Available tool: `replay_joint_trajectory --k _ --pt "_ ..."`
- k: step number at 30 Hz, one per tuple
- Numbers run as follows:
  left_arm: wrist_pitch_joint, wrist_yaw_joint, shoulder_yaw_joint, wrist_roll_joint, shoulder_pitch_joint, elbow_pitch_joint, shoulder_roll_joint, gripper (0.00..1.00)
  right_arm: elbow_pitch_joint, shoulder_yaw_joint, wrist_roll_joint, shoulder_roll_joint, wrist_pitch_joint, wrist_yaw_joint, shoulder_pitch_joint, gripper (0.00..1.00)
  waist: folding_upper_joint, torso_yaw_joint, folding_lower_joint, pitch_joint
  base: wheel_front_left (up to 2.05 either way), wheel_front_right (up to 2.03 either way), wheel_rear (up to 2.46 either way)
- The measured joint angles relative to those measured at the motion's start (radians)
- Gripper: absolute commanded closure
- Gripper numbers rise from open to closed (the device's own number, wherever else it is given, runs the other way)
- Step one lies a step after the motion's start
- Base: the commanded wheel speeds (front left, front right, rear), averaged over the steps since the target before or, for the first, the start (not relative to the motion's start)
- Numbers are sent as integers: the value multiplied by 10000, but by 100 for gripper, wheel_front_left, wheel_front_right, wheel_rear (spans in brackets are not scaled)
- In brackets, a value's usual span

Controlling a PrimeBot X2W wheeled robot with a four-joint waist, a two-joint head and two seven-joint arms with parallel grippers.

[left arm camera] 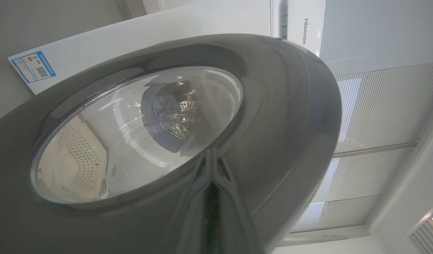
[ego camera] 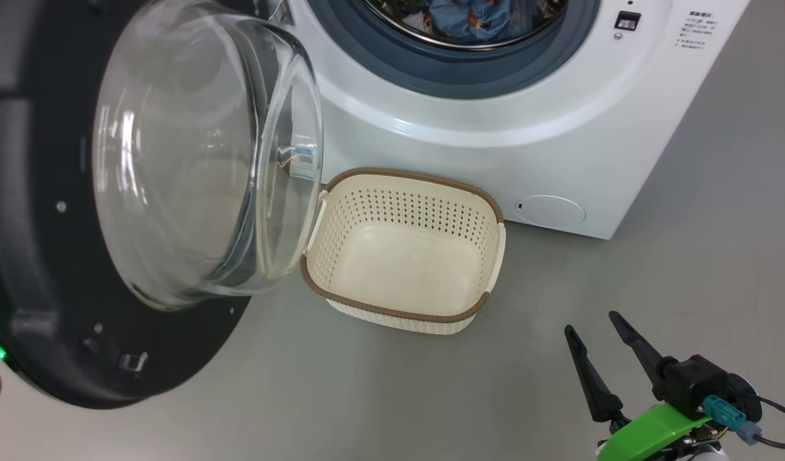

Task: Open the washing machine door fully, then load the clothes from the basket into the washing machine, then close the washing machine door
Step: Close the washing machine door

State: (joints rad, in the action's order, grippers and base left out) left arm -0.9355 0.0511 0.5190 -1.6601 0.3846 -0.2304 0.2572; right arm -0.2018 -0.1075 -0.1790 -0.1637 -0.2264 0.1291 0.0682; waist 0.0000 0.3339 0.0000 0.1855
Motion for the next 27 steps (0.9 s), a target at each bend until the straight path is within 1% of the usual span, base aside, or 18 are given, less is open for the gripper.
replay_joint_trajectory --k 2,4,8,12,18,21,27 --pt "-98 -173 -98 -40 -33 307 -150 100 -56 -12 0 52 -15 0 12 0 0 -44 0 -28 0 0 0" --pt "-295 -378 -274 -52 -168 633 -169 100 -111 -21 0 107 -46 0 48 0 0 -121 0 -54 0 0 0" --pt "-510 -635 -460 -42 -462 1187 -242 100 -190 -6 0 169 -125 0 156 0 0 -348 0 -98 0 0 0" --pt "-679 -742 -558 -94 -619 1661 -324 100 -305 0 -2 247 -136 0 156 0 0 -634 -1 -119 0 0 0" --pt "-917 -1020 -775 -466 -675 2654 -652 100 -397 46 -21 366 -222 0 156 0 0 -1093 0 -94 0 0 0" --pt "-1047 -1093 -974 -591 -679 3101 -811 100 -449 58 -71 416 -222 0 160 0 0 -1307 -1 -57 0 0 0" --pt "-1057 -1095 -1392 -570 -656 3459 -1104 100 -533 31 -84 558 -224 0 356 0 0 -1728 0 -4 0 0 0"
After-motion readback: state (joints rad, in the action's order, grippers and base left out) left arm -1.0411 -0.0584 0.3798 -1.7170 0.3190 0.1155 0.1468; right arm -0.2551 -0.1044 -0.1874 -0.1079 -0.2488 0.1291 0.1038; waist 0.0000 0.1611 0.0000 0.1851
